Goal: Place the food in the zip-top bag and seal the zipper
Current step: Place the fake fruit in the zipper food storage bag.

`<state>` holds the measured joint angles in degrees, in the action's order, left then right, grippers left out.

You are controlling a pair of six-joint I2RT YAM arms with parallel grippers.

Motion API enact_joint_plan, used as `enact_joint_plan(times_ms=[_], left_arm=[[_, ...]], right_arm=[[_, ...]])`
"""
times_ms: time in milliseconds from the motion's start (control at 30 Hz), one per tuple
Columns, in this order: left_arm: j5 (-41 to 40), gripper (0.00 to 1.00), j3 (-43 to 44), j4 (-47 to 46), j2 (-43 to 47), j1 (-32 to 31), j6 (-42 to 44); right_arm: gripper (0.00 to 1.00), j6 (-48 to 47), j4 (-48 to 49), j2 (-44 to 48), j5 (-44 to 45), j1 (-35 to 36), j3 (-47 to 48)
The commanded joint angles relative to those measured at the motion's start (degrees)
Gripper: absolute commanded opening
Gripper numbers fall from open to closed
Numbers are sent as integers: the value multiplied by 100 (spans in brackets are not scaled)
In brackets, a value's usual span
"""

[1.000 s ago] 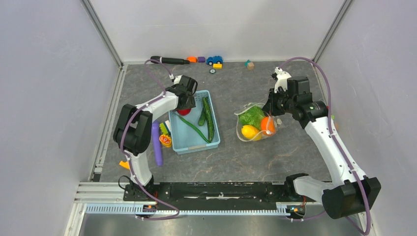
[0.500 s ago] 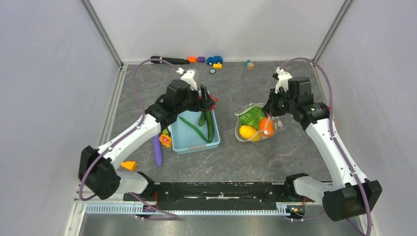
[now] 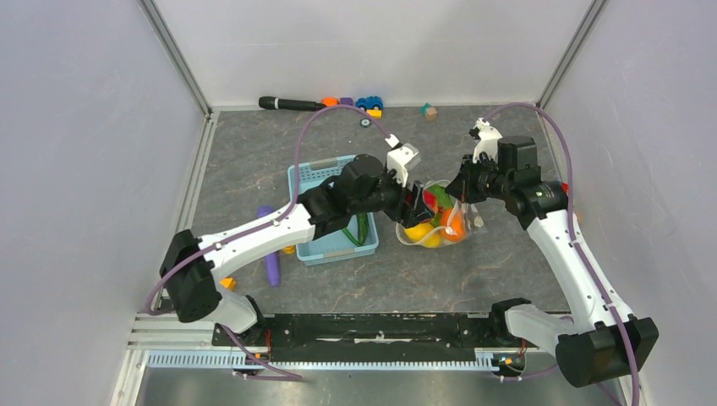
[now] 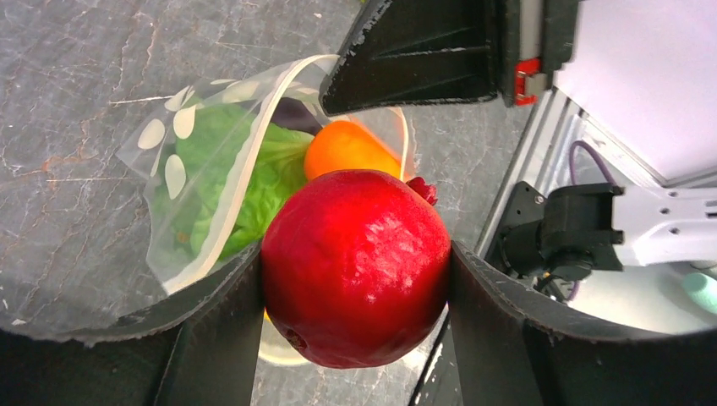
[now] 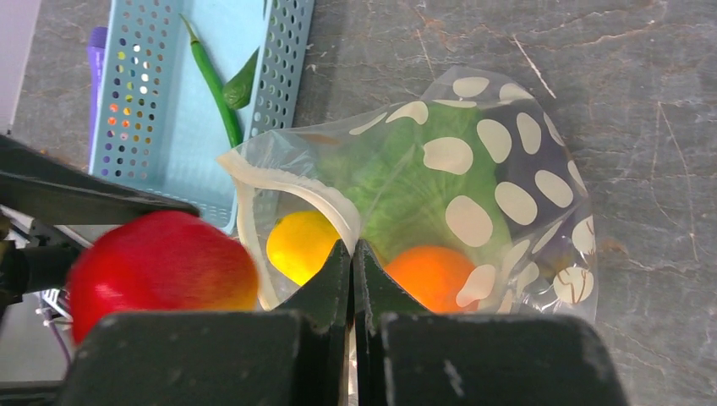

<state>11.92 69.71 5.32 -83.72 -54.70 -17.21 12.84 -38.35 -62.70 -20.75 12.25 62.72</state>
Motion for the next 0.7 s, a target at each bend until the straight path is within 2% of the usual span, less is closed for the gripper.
enact_joint_plan(times_ms=[0, 200, 333, 500, 567, 667], left_arm=[[-416, 35, 468, -136, -406, -162, 274], [-1069, 39, 618, -88, -829, -181, 120], [-1174, 39, 829, -15, -1059, -182, -123], [-1385, 46, 1011, 101, -1231, -182, -248], [-1324, 57, 1035, 158, -1258, -182, -245], [-1219, 82, 1022, 195, -1208, -182, -245]], right_arm=[[0, 186, 427, 214, -475, -21, 80], [0, 283, 518, 224, -868, -21, 55], [0, 339, 689, 231, -1363, -21, 9], [0, 383, 803, 323, -1555, -21, -21], [0, 384, 798, 346, -1555, -28, -31], [0, 397, 826, 341, -1560, -21, -48]])
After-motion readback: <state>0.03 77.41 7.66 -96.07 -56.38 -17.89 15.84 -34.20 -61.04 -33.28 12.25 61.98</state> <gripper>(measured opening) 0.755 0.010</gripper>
